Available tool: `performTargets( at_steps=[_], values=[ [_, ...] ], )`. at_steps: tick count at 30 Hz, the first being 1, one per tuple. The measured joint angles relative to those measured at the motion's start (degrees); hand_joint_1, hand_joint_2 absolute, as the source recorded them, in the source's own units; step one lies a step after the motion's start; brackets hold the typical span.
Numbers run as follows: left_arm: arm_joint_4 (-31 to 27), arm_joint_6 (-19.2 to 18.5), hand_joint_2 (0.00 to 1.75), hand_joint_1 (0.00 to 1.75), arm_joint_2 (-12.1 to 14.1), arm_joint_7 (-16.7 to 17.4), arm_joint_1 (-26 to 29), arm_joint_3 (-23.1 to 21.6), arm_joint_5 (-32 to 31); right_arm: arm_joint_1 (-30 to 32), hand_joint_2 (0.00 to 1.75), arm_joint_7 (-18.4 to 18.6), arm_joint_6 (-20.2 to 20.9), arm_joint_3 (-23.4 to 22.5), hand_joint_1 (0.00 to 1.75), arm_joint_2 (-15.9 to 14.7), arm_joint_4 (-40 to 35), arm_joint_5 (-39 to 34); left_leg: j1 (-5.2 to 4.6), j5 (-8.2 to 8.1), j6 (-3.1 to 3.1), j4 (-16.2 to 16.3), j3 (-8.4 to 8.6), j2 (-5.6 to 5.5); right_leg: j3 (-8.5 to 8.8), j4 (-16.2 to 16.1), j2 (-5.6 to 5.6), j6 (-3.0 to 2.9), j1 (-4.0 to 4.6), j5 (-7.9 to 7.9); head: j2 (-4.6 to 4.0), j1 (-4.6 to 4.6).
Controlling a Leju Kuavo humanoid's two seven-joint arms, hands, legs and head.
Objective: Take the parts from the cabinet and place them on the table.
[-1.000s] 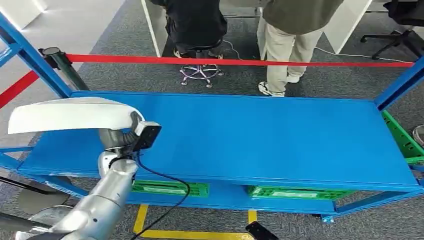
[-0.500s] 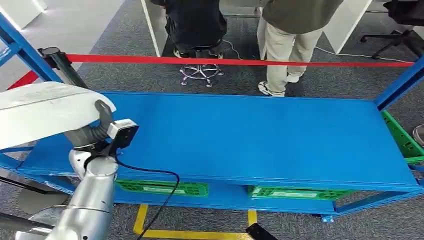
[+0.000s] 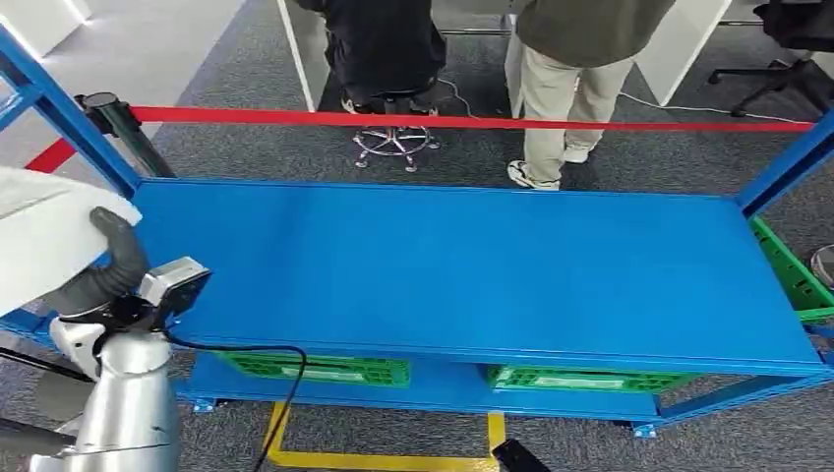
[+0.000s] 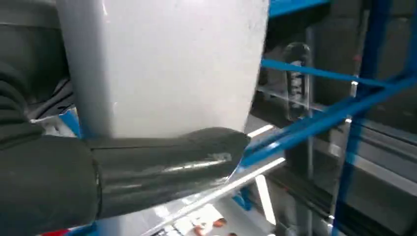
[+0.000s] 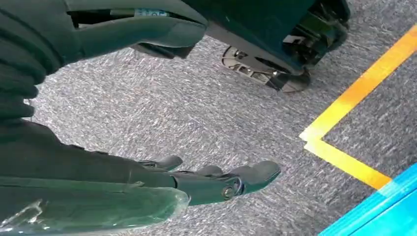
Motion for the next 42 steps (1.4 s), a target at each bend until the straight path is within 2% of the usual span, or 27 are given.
performTargets(
  at_steps=[7,14,30,33,36,42],
  values=[
    [-4.2,0.0,1.75,1.75,0.3,0.0,1.7,1.7,1.6,0.1,1.75,-1.1,-0.5,-0.9,0.00,0.0,0.0,0.0,0.00,0.00,0.00,0.0,0.00,0.00,0.01,0.0,0.02,0.00,0.00,0.00,0.00,0.00],
    [-6.4,0.0,1.75,1.75,0.6,0.0,3.0,4.8,12.8,0.1,1.75,-3.2,-1.7,-1.9,0.00,0.0,0.0,0.0,0.00,0.00,0.00,0.0,0.00,0.00,0.01,0.0,0.00,0.00,0.00,0.00,0.00,0.00],
    [-6.4,0.0,1.75,1.75,0.7,0.0,4.0,6.2,13.9,0.2,1.75,-3.5,-1.8,-2.6,0.00,0.0,0.0,0.0,0.00,0.00,0.00,0.0,0.00,0.00,0.01,0.0,0.00,0.00,0.00,0.00,0.00,0.00],
    [-6.2,0.0,1.75,1.75,0.8,0.0,4.1,6.2,17.5,0.2,1.75,-4.1,-2.2,-2.7,0.00,0.0,0.0,-0.4,0.00,0.00,0.00,0.0,0.00,0.00,0.00,0.0,0.01,0.00,0.00,0.00,0.00,0.00],
    [-5.1,-0.1,1.75,1.75,1.0,0.0,4.4,6.3,23.2,0.2,1.75,-6.6,-2.7,-3.1,0.00,0.0,0.0,-0.5,0.00,0.00,0.00,0.0,0.00,0.00,0.01,0.0,0.01,0.00,0.00,0.00,0.00,0.02],
    [-4.6,-0.1,1.75,1.75,1.8,0.0,7.2,6.6,33.1,0.0,1.75,-13.9,-5.4,-3.9,0.00,0.4,-0.9,-0.5,0.01,0.00,0.00,0.0,0.00,0.01,0.00,0.0,0.04,0.00,0.00,0.00,0.00,0.04]
  ],
)
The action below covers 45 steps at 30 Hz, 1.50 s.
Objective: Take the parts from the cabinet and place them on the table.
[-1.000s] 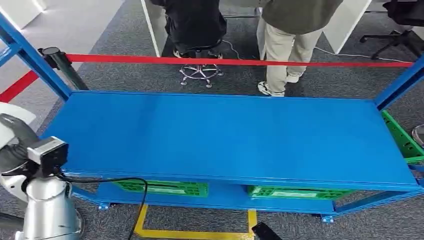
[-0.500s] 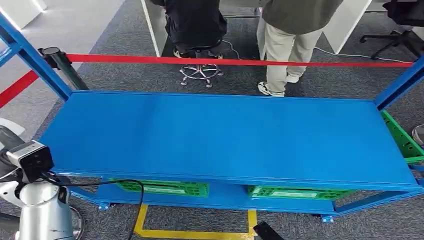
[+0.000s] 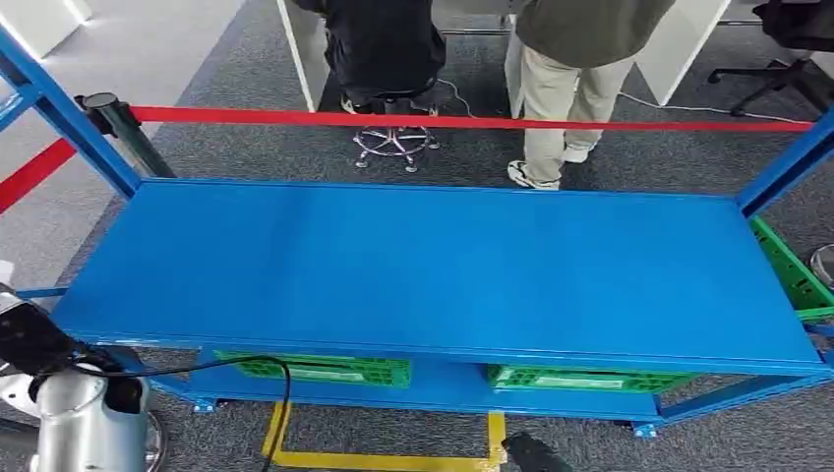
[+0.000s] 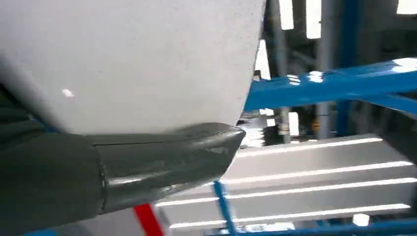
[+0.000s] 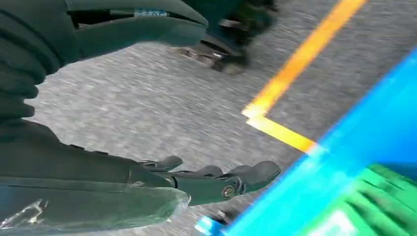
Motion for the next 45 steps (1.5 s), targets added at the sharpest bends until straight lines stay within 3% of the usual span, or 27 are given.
performTargets(
  at_steps=[7,13,16,19,24,29,36,39,40,41,42,44,45],
  values=[
    [-3.6,-1.6,1.75,1.75,-0.3,0.0,3.3,0.4,5.8,-1.2,1.75,-5.6,1.8,-0.9,0.00,0.8,-1.7,-1.2,-0.01,0.00,0.00,0.0,0.01,-0.01,0.00,0.0,-0.03,0.00,0.00,0.00,0.00,0.00],
    [-3.6,-1.8,1.75,1.75,-0.2,0.0,4.2,-1.2,6.9,-1.4,1.75,-7.1,3.4,-2.1,0.00,1.3,-2.6,-2.4,-0.01,0.00,0.00,0.0,0.01,0.00,0.02,0.0,-0.02,0.01,0.00,0.01,0.00,0.02],
    [-3.9,-0.5,1.75,1.75,-0.3,0.0,4.2,-0.5,7.7,-1.5,1.75,-13.3,11.9,-2.7,0.00,1.6,-4.0,-5.1,0.00,0.00,0.00,0.0,0.02,0.02,0.02,0.0,0.06,0.01,0.00,0.02,0.00,0.00],
    [-4.2,-0.2,1.75,1.75,-0.4,0.0,4.3,0.7,7.9,-1.8,1.75,-13.4,15.8,-2.8,0.00,2.4,-5.5,-6.4,0.01,0.01,0.00,0.0,0.01,-0.01,0.02,0.0,-0.06,0.01,0.00,0.02,0.00,0.04],
    [-5.8,0.0,1.75,1.75,-1.0,0.0,4.3,7.0,7.2,-1.6,1.75,-14.0,20.0,-2.3,0.00,3.4,-9.0,-7.0,0.04,0.01,0.00,0.0,0.02,0.12,-0.02,0.0,0.09,0.00,0.02,0.01,0.00,0.00],
    [-7.5,0.0,1.75,1.75,-1.3,0.0,4.3,11.4,6.3,-1.4,1.75,-14.2,21.3,-0.2,0.00,3.8,-11.2,-7.1,-0.04,0.00,0.00,0.0,0.02,0.10,-0.01,0.0,0.06,0.04,-0.08,0.05,0.00,-0.02],
    [-10.1,0.0,1.75,1.75,-1.6,0.0,4.2,14.8,4.3,-1.2,1.75,-14.1,19.2,2.6,0.00,4.3,-12.9,-8.0,-0.24,-0.13,0.23,0.5,-0.17,0.11,-0.05,-0.1,0.11,0.32,-0.23,0.21,0.00,-0.02],
    [-11.2,0.0,1.75,1.75,-1.7,0.0,4.0,16.9,4.3,-1.2,1.75,-13.9,18.8,3.8,0.00,4.5,-13.4,-8.4,-0.30,-0.05,0.63,0.5,-0.26,0.11,0.06,-0.4,0.09,0.73,-0.30,0.46,0.00,-0.02],
    [-11.7,0.0,1.75,1.75,-1.7,0.0,4.0,17.7,4.6,-1.3,1.75,-13.9,18.7,4.3,0.00,4.5,-13.7,-8.5,0.23,0.44,1.13,-0.4,0.03,0.18,0.10,-0.3,0.11,1.00,-0.05,0.24,0.00,-0.04],
    [-12.1,0.0,1.75,1.75,-1.8,0.0,3.9,18.3,4.7,-1.2,1.75,-13.8,18.6,4.7,0.00,4.5,-13.9,-8.6,0.39,0.63,1.33,-0.7,0.25,0.34,-0.83,0.7,0.07,1.05,-0.08,-0.67,0.00,0.04],
    [-12.4,0.0,1.75,1.75,-1.9,0.0,3.8,18.8,4.7,-1.4,1.75,-13.8,18.6,4.9,0.00,4.5,-13.9,-8.6,0.46,0.67,1.48,-0.7,0.18,0.35,-2.17,3.7,0.06,1.15,-0.08,-2.40,0.00,0.31],
    [-12.4,0.0,1.75,1.75,-1.9,0.0,3.8,19.7,4.8,-1.2,1.75,-13.8,18.6,5.3,0.00,4.5,-14.0,-8.7,0.39,0.64,1.51,-0.7,0.12,0.36,-6.99,13.5,0.08,1.23,-0.16,-6.28,0.00,0.22],
    [-12.5,0.0,1.75,1.75,-1.9,0.0,3.8,19.9,4.9,-1.0,1.75,-13.7,18.6,5.4,0.00,4.5,-14.0,-8.7,0.36,0.62,1.51,-0.6,0.09,0.35,-8.90,17.0,0.06,1.28,-0.14,-7.20,0.00,0.35]
  ],
)
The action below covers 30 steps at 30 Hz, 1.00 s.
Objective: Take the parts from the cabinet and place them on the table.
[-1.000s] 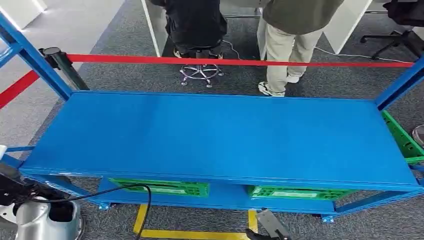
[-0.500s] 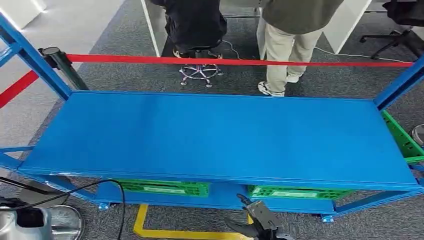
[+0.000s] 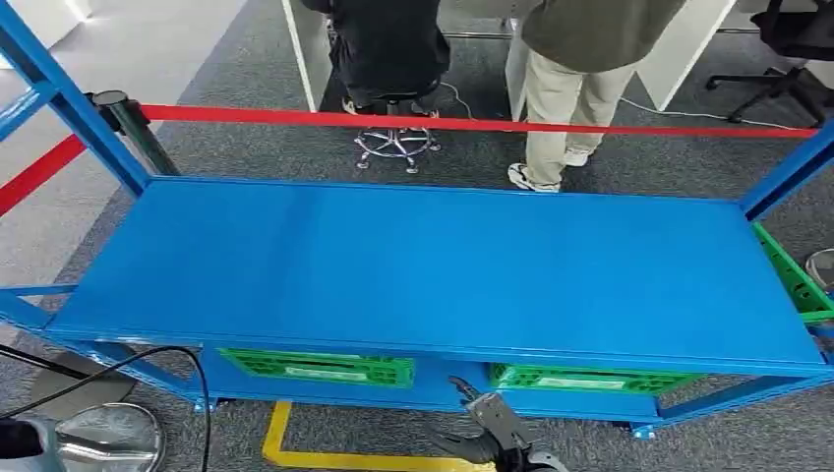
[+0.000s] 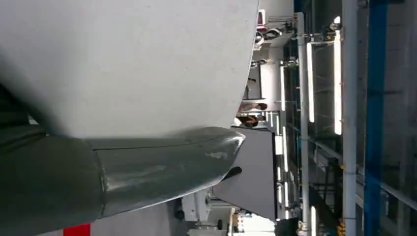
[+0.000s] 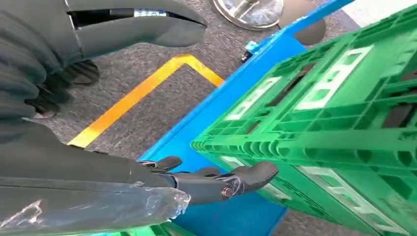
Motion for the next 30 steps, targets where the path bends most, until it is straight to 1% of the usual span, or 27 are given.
performTargets(
  at_steps=[1,2,3,4,5,6,7,8,9,10,11,12,14,15,16,17,18,20,21,22,23,25,26,27,28,29,30],
  values=[
    [0.0,0.0,1.75,1.75,0.0,0.0,0.0,0.2,0.0,0.1,1.75,0.0,0.0,0.2,0.00,0.0,0.0,0.0,0.00,-0.05,-0.05,0.0,0.05,-0.01,-0.78,0.9,0.00,-0.02,0.00,0.56,0.00,-0.07],
    [-0.1,0.0,1.75,1.75,0.0,0.0,0.0,0.5,0.0,0.2,1.75,0.0,0.0,0.2,0.00,0.0,0.0,-0.1,0.00,-0.13,-0.11,0.0,0.16,-0.04,-0.13,-1.0,0.00,-0.13,0.00,2.46,0.00,-0.02],
    [-0.1,0.0,1.75,1.75,-0.1,0.0,0.0,0.8,0.0,0.1,1.75,0.0,0.0,0.3,0.00,0.0,0.0,-0.1,0.01,-0.28,-0.28,0.1,0.35,-0.06,1.72,-5.2,-0.01,-0.36,0.00,5.24,0.00,-0.05],
    [-0.1,0.0,1.75,1.75,-0.1,0.0,0.0,1.0,0.0,0.0,1.75,0.0,0.0,0.4,0.00,0.0,0.0,-0.1,0.02,-0.48,-0.51,0.1,0.59,-0.07,4.15,-10.4,-0.03,-0.54,0.00,7.93,0.00,-0.02],
    [-0.1,0.0,1.75,1.75,-0.1,0.0,0.0,1.1,0.0,0.0,1.75,0.0,0.0,0.5,0.00,0.0,0.0,-0.1,0.02,-0.72,-0.80,0.2,0.78,-0.07,6.15,-14.9,-0.05,-0.81,0.03,9.44,0.00,0.00],
    [-0.2,0.0,1.75,1.75,-0.1,0.0,0.0,1.3,0.1,-0.1,1.75,0.0,0.0,0.5,0.00,0.0,0.0,-0.1,-0.37,-0.95,-1.18,0.4,0.53,-0.08,7.46,-15.9,-0.03,-1.02,0.29,8.53,0.00,-0.09],
    [-0.3,0.0,1.75,1.75,-0.1,0.0,-0.1,1.5,0.3,-0.2,1.75,0.1,-0.1,0.7,0.00,0.0,-0.2,-0.1,-0.26,-0.86,-1.40,0.6,0.14,-0.09,7.46,-16.3,0.05,-1.41,0.26,8.23,0.00,-0.18],
    [-0.3,0.0,1.75,1.75,-0.1,0.0,-0.1,1.7,0.4,-0.1,1.75,0.1,-0.4,0.8,0.00,0.0,-0.2,-0.1,-0.15,-0.81,-1.69,0.6,0.10,-0.05,7.23,-16.3,0.20,-1.50,0.43,8.21,0.00,-0.27],
    [-0.4,0.0,1.75,1.75,-0.1,0.0,-0.1,1.9,0.5,0.1,1.75,0.3,-0.6,0.9,0.00,0.0,-0.2,-0.1,-0.02,-0.84,-1.96,0.5,0.16,-0.02,7.21,-16.3,0.28,-1.79,0.54,8.11,0.00,-0.22],
    [-0.4,0.0,1.75,1.75,-0.1,0.0,-0.1,2.1,0.4,0.1,1.75,0.4,-0.8,1.2,0.00,0.0,-0.4,-0.1,-0.03,-1.06,-2.34,0.6,0.23,-0.03,7.33,-16.7,0.28,-2.18,0.40,8.28,0.00,-0.22],
    [-0.5,0.0,1.75,1.75,-0.1,0.0,-0.1,2.3,0.4,0.1,1.75,0.5,-0.9,1.5,0.00,0.1,-0.5,-0.1,0.16,-1.84,-2.69,1.2,0.03,-0.07,7.53,-16.9,0.24,-2.47,0.15,8.44,0.00,-0.24],
    [-0.5,0.0,1.75,1.75,-0.1,0.0,-0.2,2.4,0.4,-0.1,1.75,0.6,-1.1,1.6,0.00,0.1,-0.5,-0.1,0.21,-3.58,-3.04,3.7,-1.23,-0.06,7.55,-17.0,0.20,-2.75,0.13,8.41,0.00,-0.63],
    [-0.5,0.0,1.75,1.75,-0.1,0.0,-0.2,2.4,0.4,-0.1,1.75,1.0,-1.9,2.0,0.00,0.1,-0.7,-0.1,0.55,-7.61,-3.51,12.4,-5.52,-0.07,7.54,-17.0,0.17,-2.91,0.18,8.35,0.00,-0.68],
    [-0.4,0.0,1.75,1.75,-0.1,0.0,-0.2,2.5,0.2,0.1,1.75,1.1,-3.1,2.1,0.00,0.1,-0.7,0.2,0.67,-8.82,-3.70,16.3,-7.60,-0.07,7.52,-16.9,0.14,-2.94,0.19,8.31,0.00,-0.61],
    [-0.2,0.0,1.75,1.75,-0.1,0.0,-0.2,2.6,0.0,0.3,1.75,1.4,-4.9,2.3,0.00,0.1,-0.8,0.6,0.84,-8.67,-3.85,18.1,-8.82,-0.06,7.55,-16.9,0.14,-2.93,0.19,8.29,0.00,-0.68],
    [0.1,0.0,1.75,1.75,-0.1,0.0,-0.2,2.6,-0.2,0.5,1.75,1.6,-6.3,2.6,0.00,0.1,-0.9,0.7,1.03,-7.01,-4.00,17.2,-8.69,-0.06,7.62,-16.9,0.16,-2.92,0.16,8.23,0.00,-0.66],
    [0.3,0.0,1.75,1.75,-0.1,0.0,-0.2,2.5,-0.2,0.7,1.75,1.6,-7.0,2.9,0.00,0.2,-1.0,0.9,1.29,-4.32,-4.09,14.0,-7.46,-0.06,7.69,-16.9,0.25,-2.90,0.12,8.21,0.00,-0.66],
    [0.5,0.0,1.75,1.75,-0.1,0.0,-0.2,2.5,-0.4,0.7,1.75,1.7,-7.5,3.2,0.00,0.2,-1.4,1.0,1.83,1.04,-4.37,4.6,-3.34,-0.04,7.88,-16.6,0.47,-2.49,0.05,7.95,0.00,-0.70],
    [0.7,0.0,1.75,1.75,-0.1,0.0,-0.3,2.5,-0.5,0.7,1.75,1.7,-7.6,3.3,0.00,0.2,-1.5,1.0,1.57,0.40,-4.55,2.9,-2.41,-0.12,7.73,-16.4,0.61,-2.09,0.50,7.78,0.00,-0.74],
    [0.7,0.0,1.75,1.75,-0.2,0.0,-0.3,2.5,-0.6,0.7,1.75,1.7,-7.7,3.4,0.00,0.2,-1.6,1.1,1.55,0.07,-3.80,1.8,-2.25,-0.10,7.38,-16.0,0.72,-1.86,0.53,7.77,0.00,-0.90],
    [0.9,0.0,1.75,1.75,-0.2,0.0,-0.3,2.5,-0.6,0.8,1.75,1.7,-7.7,3.5,0.00,0.2,-1.8,1.1,1.46,0.09,-3.45,2.2,-2.58,-0.12,7.25,-16.2,0.67,-1.56,0.52,7.93,0.00,-0.57],
    [1.0,0.0,1.75,1.75,-0.3,0.0,-0.3,2.5,-0.6,0.8,1.75,1.7,-7.7,3.6,0.00,0.2,-1.8,1.1,1.26,0.20,-2.50,2.2,-2.64,-0.13,7.37,-16.4,0.55,-0.89,0.33,7.99,0.00,-0.57],
    [1.0,0.0,1.75,1.75,-0.3,0.0,-0.4,2.5,-0.6,0.8,1.75,1.7,-7.7,3.7,0.00,0.3,-1.9,1.1,1.45,0.47,-1.98,1.9,-2.50,-0.07,6.73,-16.0,0.51,-0.55,0.09,7.47,0.00,-0.66],
    [1.0,0.0,1.75,1.75,-0.3,0.0,-0.5,2.4,-0.7,0.8,1.75,1.7,-7.8,3.8,0.00,0.2,-1.9,1.2,1.38,0.46,-1.63,1.9,-2.49,-0.02,5.92,-13.8,0.36,-0.43,0.12,5.94,0.00,-0.37],
    [1.0,0.0,1.75,1.75,-0.3,0.0,-0.5,2.4,-0.7,0.8,1.75,1.7,-7.8,3.8,0.00,0.2,-1.9,1.2,1.27,0.50,-1.33,1.9,-2.56,0.00,4.01,-9.7,0.38,-0.36,0.15,3.75,0.00,-0.20],
    [1.0,0.0,1.75,1.75,-0.3,0.0,-0.5,2.4,-0.7,0.8,1.75,1.7,-7.8,3.8,0.00,0.2,-1.9,1.2,1.09,0.50,-1.09,1.9,-2.61,0.02,1.62,-4.7,0.37,-0.35,0.15,1.59,0.00,-0.29],
    [1.1,0.0,1.75,1.75,-0.3,0.0,-0.5,2.4,-0.7,1.0,1.75,1.7,-7.8,3.8,0.00,0.2,-1.9,1.2,0.91,0.51,-0.99,1.9,-2.66,0.03,-0.44,-0.4,0.38,-0.36,0.15,0.08,0.00,-0.22]
  ],
)
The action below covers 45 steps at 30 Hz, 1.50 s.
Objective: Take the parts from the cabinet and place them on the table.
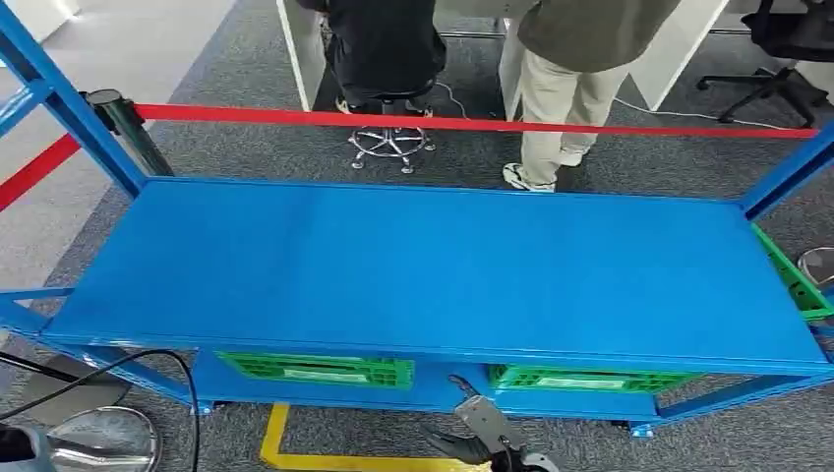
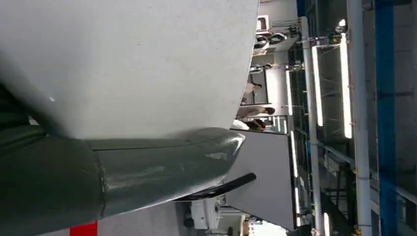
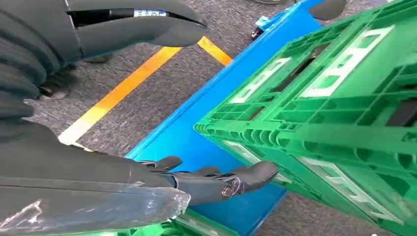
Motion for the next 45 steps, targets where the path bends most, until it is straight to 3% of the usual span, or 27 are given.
performTargets(
  at_steps=[1,2,3,5,6,8,10,12,15,16,18,20,21,22,23,25,27,28,30,32,34,36,37,38,40,42,45],
  values=[
    [0.1,0.0,1.75,1.75,0.0,0.0,0.0,0.0,0.0,0.1,1.75,0.0,0.0,0.0,0.00,0.0,0.0,0.0,-0.19,0.00,0.03,0.0,0.00,-0.01,-1.22,2.4,0.00,-0.09,0.03,-0.40,0.00,-0.04],
    [0.1,0.0,1.75,1.75,0.0,0.0,0.0,0.0,0.0,0.2,1.75,0.1,0.0,0.0,0.00,0.0,0.0,0.0,-0.39,-0.01,0.10,0.0,0.03,-0.03,-1.13,2.0,0.01,-0.33,0.11,0.56,0.00,-0.02],
    [0.1,0.0,1.75,1.75,0.0,0.0,0.0,0.0,0.0,0.2,1.75,0.1,0.0,0.0,0.00,0.0,0.0,0.0,-0.59,-0.01,0.11,0.0,0.06,-0.08,0.23,-1.0,0.01,-0.73,0.26,2.59,0.00,-0.02],
    [0.1,0.0,1.75,1.75,0.0,0.0,0.0,0.0,0.0,0.2,1.75,0.1,0.0,0.0,0.00,0.0,-0.1,0.0,-0.87,-0.02,0.11,0.0,0.17,-0.14,5.59,-11.5,0.02,-2.04,0.90,7.36,0.00,-0.02],
    [0.2,0.0,1.75,1.75,0.0,0.0,0.0,0.0,0.0,0.1,1.75,0.1,0.0,0.0,0.00,0.0,-0.3,0.0,-0.92,-0.04,0.07,0.0,0.14,-0.12,7.17,-14.8,-0.11,-2.80,1.34,7.24,0.00,-0.11],
    [0.2,0.0,1.75,1.75,0.0,0.0,0.0,0.0,0.0,0.0,1.75,0.2,0.0,0.0,0.00,0.0,-0.3,0.0,-0.99,-0.04,-0.29,0.2,-0.20,-0.09,7.94,-15.6,-0.24,-2.42,1.44,7.38,0.00,-0.13],
    [0.3,0.0,1.75,1.75,0.0,0.0,0.0,0.0,-0.3,0.2,1.75,0.6,0.0,0.0,0.00,0.0,-0.3,-0.1,-0.76,0.11,-0.93,0.0,-0.08,-0.04,7.98,-15.8,-0.09,-2.67,1.56,7.56,0.00,-0.04],
    [0.4,0.0,1.75,1.75,0.0,0.0,-0.1,0.1,-1.5,0.1,1.75,2.7,-0.1,0.1,0.00,0.2,-0.3,-0.7,-0.70,-1.24,-1.57,1.2,-0.41,-0.10,8.62,-17.1,-0.23,-2.88,0.93,8.25,0.00,-0.20],
    [1.2,0.0,1.75,1.75,0.0,0.0,-0.5,0.5,-3.2,0.4,1.75,5.5,-0.5,0.0,0.00,0.4,-0.2,-2.1,-0.11,-7.26,-2.55,12.3,-5.49,-0.10,8.58,-17.1,-0.42,-2.99,0.82,8.23,0.00,-0.20],
    [1.4,0.0,1.75,1.75,0.0,0.0,-0.5,1.0,-3.8,0.5,1.75,5.9,-0.2,0.1,0.00,0.4,0.1,-2.4,0.15,-8.01,-2.84,15.3,-6.96,-0.10,8.53,-17.0,-0.43,-3.02,0.80,8.21,0.00,-0.24],
    [1.7,0.0,1.75,1.75,0.0,0.0,-0.7,1.8,-4.5,0.7,1.75,6.5,1.4,0.1,0.00,0.4,0.8,-3.2,0.67,-5.48,-3.38,13.7,-6.34,-0.09,8.56,-17.0,-0.39,-2.93,0.57,8.15,0.00,-0.24],
    [1.9,0.0,1.75,1.75,0.0,0.0,-1.0,2.2,-4.9,0.6,1.75,6.5,2.7,0.1,0.00,0.4,1.4,-3.8,1.29,-0.30,-3.95,5.2,-2.22,-0.06,8.57,-16.5,-0.29,-2.42,0.18,7.83,0.00,-0.26],
    [2.0,0.0,1.75,1.75,-0.1,0.0,-1.3,2.5,-5.4,0.5,1.75,6.5,3.3,0.1,0.00,0.4,1.7,-4.0,1.61,0.34,-4.30,1.9,-0.69,-0.04,8.43,-16.1,-0.23,-1.99,0.26,7.59,0.00,-0.31],
    [2.1,0.0,1.75,1.75,-0.2,0.0,-1.6,2.9,-5.9,0.4,1.75,6.5,4.0,0.1,0.00,0.4,2.0,-4.4,1.21,-0.36,-4.05,0.6,-0.09,-0.16,7.96,-15.4,-0.07,-1.53,0.64,7.33,0.00,-0.72],
    [2.1,0.0,1.75,1.75,-0.2,0.0,-1.6,3.1,-6.4,0.4,1.75,6.5,4.6,0.1,0.00,0.3,2.2,-4.7,1.20,-0.58,-2.89,1.0,-0.48,-0.17,7.71,-15.5,-0.09,-1.24,0.67,7.44,0.00,-0.50],
    [2.2,0.1,1.75,1.75,-0.2,0.0,-1.6,3.5,-7.0,0.4,1.75,6.5,5.3,0.2,0.00,0.3,2.7,-5.0,0.88,-0.57,-2.11,1.0,-0.67,-0.18,7.77,-15.6,-0.21,-0.89,0.49,7.59,0.00,-0.28],
    [2.2,0.1,1.75,1.75,-0.3,0.0,-1.9,3.8,-7.3,0.2,1.75,6.8,5.2,0.2,0.00,0.3,3.0,-5.3,1.00,-0.32,-1.15,0.7,-0.45,-0.09,6.91,-14.3,-0.26,-0.25,0.18,6.30,0.00,-0.26],
    [2.2,0.1,1.75,1.75,-0.4,0.0,-2.1,4.0,-7.4,-0.1,1.75,9.0,3.2,0.1,0.00,0.1,3.8,-5.9,0.92,-0.34,-0.73,0.7,-0.45,-0.01,5.57,-11.3,-0.30,-0.14,0.21,4.53,0.00,-0.07],
    [3.3,0.0,1.75,1.75,-0.5,0.0,-3.2,4.0,-8.5,-0.8,1.75,20.4,-0.5,-0.8,0.00,-0.7,8.3,-7.7,0.63,-0.29,-0.26,0.7,-0.55,0.02,1.24,-2.3,-0.31,-0.06,0.19,0.77,0.00,-0.09],
    [5.0,0.0,1.75,1.75,-0.6,0.0,-4.4,4.0,-9.7,0.4,1.75,27.8,0.7,-2.0,0.00,-2.2,10.9,-8.8,0.29,-0.38,-0.02,0.7,-0.47,-0.39,-1.37,2.5,-0.26,-0.19,0.23,-0.07,0.00,-0.02],
    [6.3,0.0,1.75,1.75,-0.7,0.0,-5.1,4.0,-10.3,2.3,1.75,29.9,1.5,-2.6,0.00,-3.7,12.7,-8.8,-0.03,-0.41,0.01,0.7,-0.38,-0.76,0.70,-2.6,-0.25,-0.85,0.49,3.71,0.00,-0.02],
    [7.3,0.0,1.75,1.75,-0.8,0.0,-6.0,3.8,-10.4,2.6,1.75,31.0,2.0,-2.9,0.00,-4.5,13.5,-8.9,-0.08,-0.51,-0.10,0.7,-0.27,-0.55,5.43,-12.6,-0.28,-1.96,1.08,8.16,0.00,-0.04],
    [8.1,0.0,1.75,1.75,-0.9,0.0,-6.5,3.7,-10.3,2.4,1.75,31.6,2.1,-3.1,0.00,-4.6,13.9,-9.0,-0.47,-0.69,-0.38,0.9,-0.44,-0.31,6.79,-14.8,-0.31,-2.23,1.32,7.46,0.00,-0.04],
    [8.8,0.0,1.75,1.75,-1.0,0.0,-6.8,3.5,-10.2,2.3,1.75,32.0,2.2,-3.3,0.00,-4.6,14.3,-9.2,-0.43,-0.67,-0.58,0.9,-0.50,-0.21,6.94,-15.1,-0.27,-1.90,1.26,7.74,0.00,-0.20],
    [10.2,0.0,1.75,1.75,-1.0,0.0,-7.4,2.9,-10.0,2.5,1.75,32.7,2.4,-3.5,0.00,-4.7,15.0,-9.3,-0.17,-0.42,-1.03,0.7,-0.40,-0.15,6.93,-15.1,-0.14,-2.06,1.51,7.81,0.00,-0.13],
    [11.3,0.0,1.75,1.75,-1.0,0.0,-7.9,2.4,-9.6,2.7,1.75,33.3,2.6,-3.7,0.00,-4.7,15.1,-9.8,-0.16,-1.16,-1.63,1.2,-0.43,-0.17,7.37,-16.0,-0.31,-2.67,0.97,8.39,0.00,-0.11],
    [13.8,-0.1,1.75,1.75,-0.9,0.0,-8.3,1.9,-7.9,2.5,1.75,33.8,2.9,-4.1,0.00,-4.7,15.6,-10.0,0.02,-6.87,-2.45,10.7,-4.62,-0.16,7.43,-16.2,-0.33,-3.06,0.89,8.43,0.00,-0.39]
  ],
)
